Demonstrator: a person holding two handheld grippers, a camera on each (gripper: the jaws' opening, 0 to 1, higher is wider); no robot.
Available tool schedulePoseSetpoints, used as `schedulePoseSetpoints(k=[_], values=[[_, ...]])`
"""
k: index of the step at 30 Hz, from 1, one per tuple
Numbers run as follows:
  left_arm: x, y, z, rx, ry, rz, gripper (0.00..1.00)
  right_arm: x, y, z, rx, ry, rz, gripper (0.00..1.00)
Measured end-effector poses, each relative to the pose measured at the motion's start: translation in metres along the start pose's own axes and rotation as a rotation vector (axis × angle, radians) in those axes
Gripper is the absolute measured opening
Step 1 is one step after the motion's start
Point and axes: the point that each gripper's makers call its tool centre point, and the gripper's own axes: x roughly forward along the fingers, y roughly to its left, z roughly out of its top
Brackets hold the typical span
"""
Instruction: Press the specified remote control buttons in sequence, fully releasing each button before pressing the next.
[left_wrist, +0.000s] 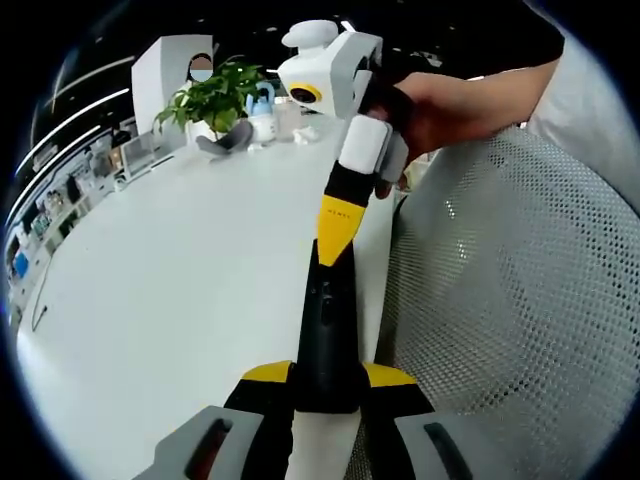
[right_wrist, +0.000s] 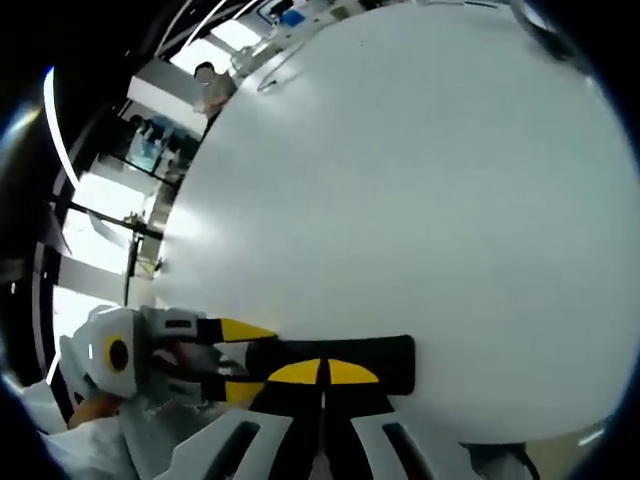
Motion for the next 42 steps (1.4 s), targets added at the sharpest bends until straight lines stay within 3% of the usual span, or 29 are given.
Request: schedulePoseSetpoints(k=[4,9,12,19,35,38,40,42], values=[[0.0,0.0,0.0,0.0,-0.001,0.0,0.25,0.002,0.002,-0.002,0.001,0.017,0.014,0.0],[0.001,0.0,0.0,0.0,-0.001,-0.001,0.25,0.005,-0.004,-0.005,-0.06,0.036,-0.05,0.0],[0.001,0.0,0.0,-0.001,-0.001,-0.001,0.25,0.006,-0.001,-0.006,-0.108,0.043,-0.06,0.0],[0.002,0.0,0.0,-0.002,-0.004,-0.002,0.25,0.006,-0.003,-0.006,-0.131,0.048,-0.06,0.0],[0.001,0.0,0.0,0.002,0.0,-0.001,0.25,0.004,-0.002,-0.006,-0.056,0.041,-0.018,0.0],[0.001,0.0,0.0,0.001,0.002,-0.001,0.25,0.002,-0.003,-0.015,-0.019,0.115,-0.036,0.0],[0.001,0.0,0.0,0.001,0.003,-0.001,0.25,0.0,-0.004,-0.018,-0.011,0.131,-0.047,0.0],[0.001,0.0,0.0,0.001,0.002,-0.001,0.25,-0.003,-0.007,-0.013,-0.006,0.102,-0.064,0.0]])
